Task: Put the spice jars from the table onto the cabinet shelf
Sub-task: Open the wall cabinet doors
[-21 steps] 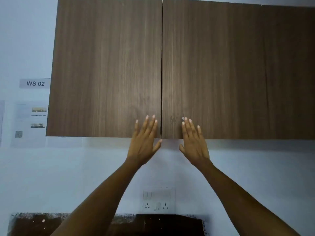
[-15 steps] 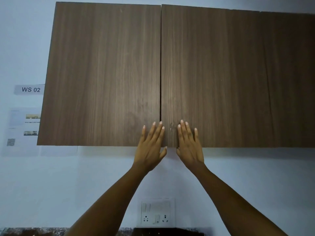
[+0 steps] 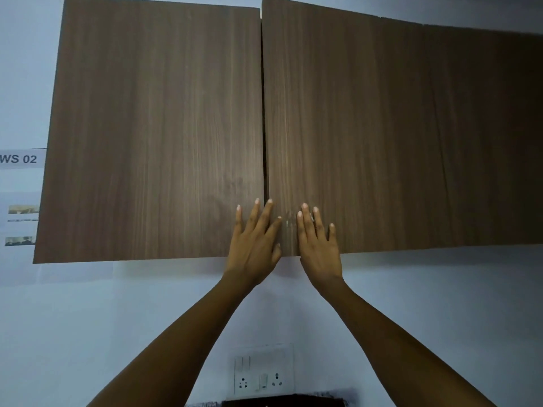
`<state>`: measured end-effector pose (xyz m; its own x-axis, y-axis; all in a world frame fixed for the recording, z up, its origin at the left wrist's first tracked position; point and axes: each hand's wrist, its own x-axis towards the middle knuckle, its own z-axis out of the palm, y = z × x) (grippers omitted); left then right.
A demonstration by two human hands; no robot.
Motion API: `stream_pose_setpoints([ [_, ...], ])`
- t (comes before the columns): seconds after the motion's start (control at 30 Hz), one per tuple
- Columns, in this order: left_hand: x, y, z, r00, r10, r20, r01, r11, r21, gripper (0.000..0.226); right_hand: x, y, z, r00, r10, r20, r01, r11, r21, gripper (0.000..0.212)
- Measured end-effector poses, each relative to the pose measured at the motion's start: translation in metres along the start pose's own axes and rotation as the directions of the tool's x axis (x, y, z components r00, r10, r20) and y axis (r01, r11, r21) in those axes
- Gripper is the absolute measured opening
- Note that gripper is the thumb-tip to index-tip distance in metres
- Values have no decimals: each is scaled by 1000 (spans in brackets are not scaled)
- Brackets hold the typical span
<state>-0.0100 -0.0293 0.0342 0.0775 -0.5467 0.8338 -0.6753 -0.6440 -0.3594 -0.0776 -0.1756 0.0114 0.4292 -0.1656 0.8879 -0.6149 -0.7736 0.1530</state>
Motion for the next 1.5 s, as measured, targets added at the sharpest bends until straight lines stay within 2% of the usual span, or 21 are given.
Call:
stream_pose_setpoints([
  [0.1, 1, 5, -9, 995, -98, -8, 96, 985, -142, 64, -9, 1, -11, 999, 32, -38, -31, 999, 33, 100],
  [0.17, 3, 13, -18, 983, -184, -21, 166, 923, -348, 74, -16, 3, -21, 996, 55, -71, -50, 996, 72, 95],
  [0.23, 5, 23, -29, 961, -275, -28, 195, 746, -636, 83, -22, 9, -31, 995, 59, -77, -51, 994, 98, 93],
  [0.3, 7, 32, -40, 955, -298, 12, 175, 526, -833, 91, -28, 15, -43, 995, 64, -73, -55, 991, 123, 94],
  [0.37, 6, 43, -49, 963, -259, 70, 176, 413, -893, 96, -36, 20, -55, 994, 82, -72, -70, 986, 155, 97],
  [0.47, 0, 56, -58, 974, -189, 123, 189, 387, -903, 90, -45, 22, -71, 990, 128, -66, -114, 976, 185, 98],
  [0.6, -6, 69, -74, 959, -244, 141, 215, 311, -926, 68, -56, 25, -87, 981, 186, -61, -169, 962, 215, 90],
  [0.7, -9, 83, -88, 955, -265, 132, 212, 300, -930, 64, -64, 28, -99, 968, 236, -88, -201, 934, 295, 85],
  [0.83, -14, 107, -111, 948, -301, 101, 206, 343, -916, 65, -78, 43, -117, 953, 253, -164, -176, 908, 379, 81],
  [1.07, -25, 143, -151, 972, -237, 9, 101, 379, -920, 64, -102, 82, -144, 940, 227, -255, -89, 885, 457, 82],
  [1.33, -28, 182, -183, 965, -262, 7, 115, 399, -910, 66, -119, 117, -167, 943, 168, -287, 20, 833, 553, 81],
  [1.5, -24, 219, -202, 955, -288, -65, 93, 502, -860, 68, -133, 147, -184, 936, 172, -307, 52, 795, 605, 75],
])
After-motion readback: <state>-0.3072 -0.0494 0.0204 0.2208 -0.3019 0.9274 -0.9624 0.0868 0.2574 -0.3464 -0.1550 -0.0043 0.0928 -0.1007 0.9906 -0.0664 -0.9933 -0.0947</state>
